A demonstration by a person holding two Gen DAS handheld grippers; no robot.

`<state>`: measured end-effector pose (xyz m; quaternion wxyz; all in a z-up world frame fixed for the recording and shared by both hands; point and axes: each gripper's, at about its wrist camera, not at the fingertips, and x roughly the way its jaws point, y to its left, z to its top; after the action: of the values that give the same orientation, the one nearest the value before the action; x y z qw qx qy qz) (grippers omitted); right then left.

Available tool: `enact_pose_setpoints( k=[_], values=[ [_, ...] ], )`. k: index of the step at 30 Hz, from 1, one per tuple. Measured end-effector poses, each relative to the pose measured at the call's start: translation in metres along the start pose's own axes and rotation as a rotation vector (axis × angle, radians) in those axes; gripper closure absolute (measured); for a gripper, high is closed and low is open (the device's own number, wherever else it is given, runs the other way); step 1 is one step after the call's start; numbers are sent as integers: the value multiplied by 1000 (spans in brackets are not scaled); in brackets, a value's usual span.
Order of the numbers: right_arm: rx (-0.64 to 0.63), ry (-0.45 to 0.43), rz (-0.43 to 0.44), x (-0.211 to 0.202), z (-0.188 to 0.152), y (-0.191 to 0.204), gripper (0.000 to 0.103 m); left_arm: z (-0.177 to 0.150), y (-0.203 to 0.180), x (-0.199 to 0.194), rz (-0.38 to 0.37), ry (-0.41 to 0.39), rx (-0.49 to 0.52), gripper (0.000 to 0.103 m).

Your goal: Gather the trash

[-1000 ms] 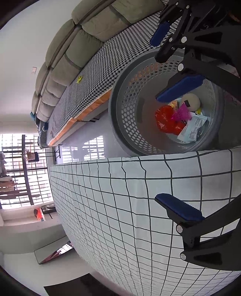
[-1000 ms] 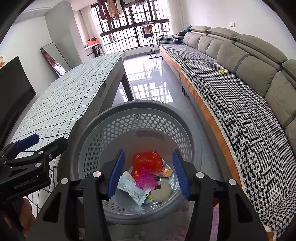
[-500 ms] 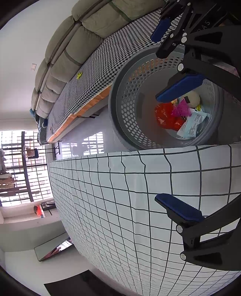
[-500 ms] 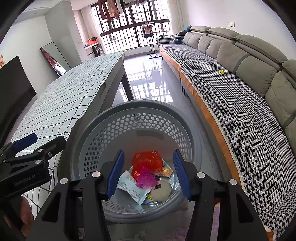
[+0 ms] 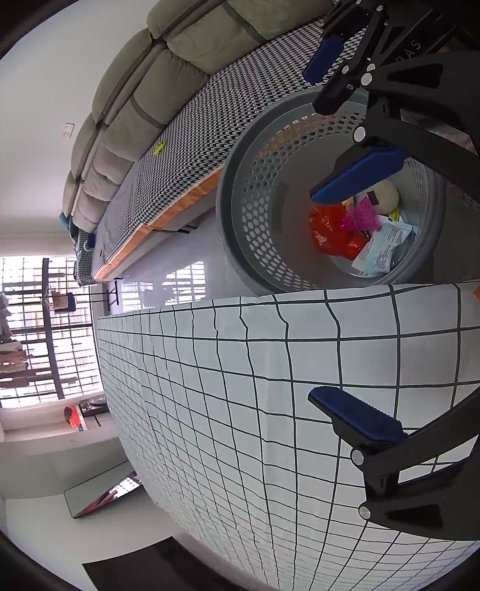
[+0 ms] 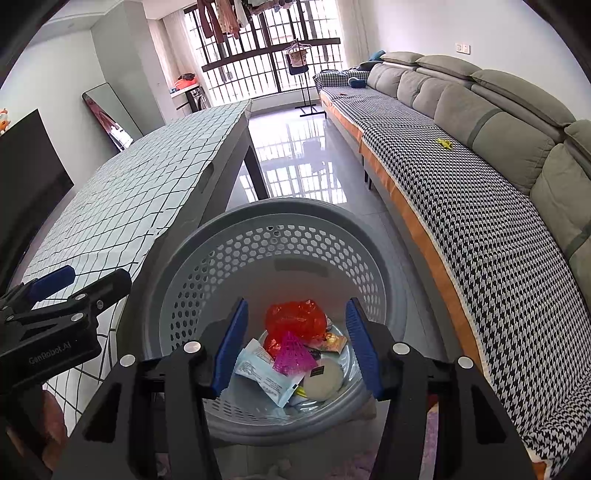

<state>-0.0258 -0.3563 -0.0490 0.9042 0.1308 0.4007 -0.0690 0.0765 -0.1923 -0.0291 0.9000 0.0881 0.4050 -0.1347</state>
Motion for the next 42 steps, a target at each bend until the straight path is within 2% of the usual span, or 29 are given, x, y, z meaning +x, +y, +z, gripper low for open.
enact_pose_setpoints(
  k=[42],
  values=[
    [-13,-3,6,-2,2,12,50,-2,2,-1,15,9,4,6]
  ],
)
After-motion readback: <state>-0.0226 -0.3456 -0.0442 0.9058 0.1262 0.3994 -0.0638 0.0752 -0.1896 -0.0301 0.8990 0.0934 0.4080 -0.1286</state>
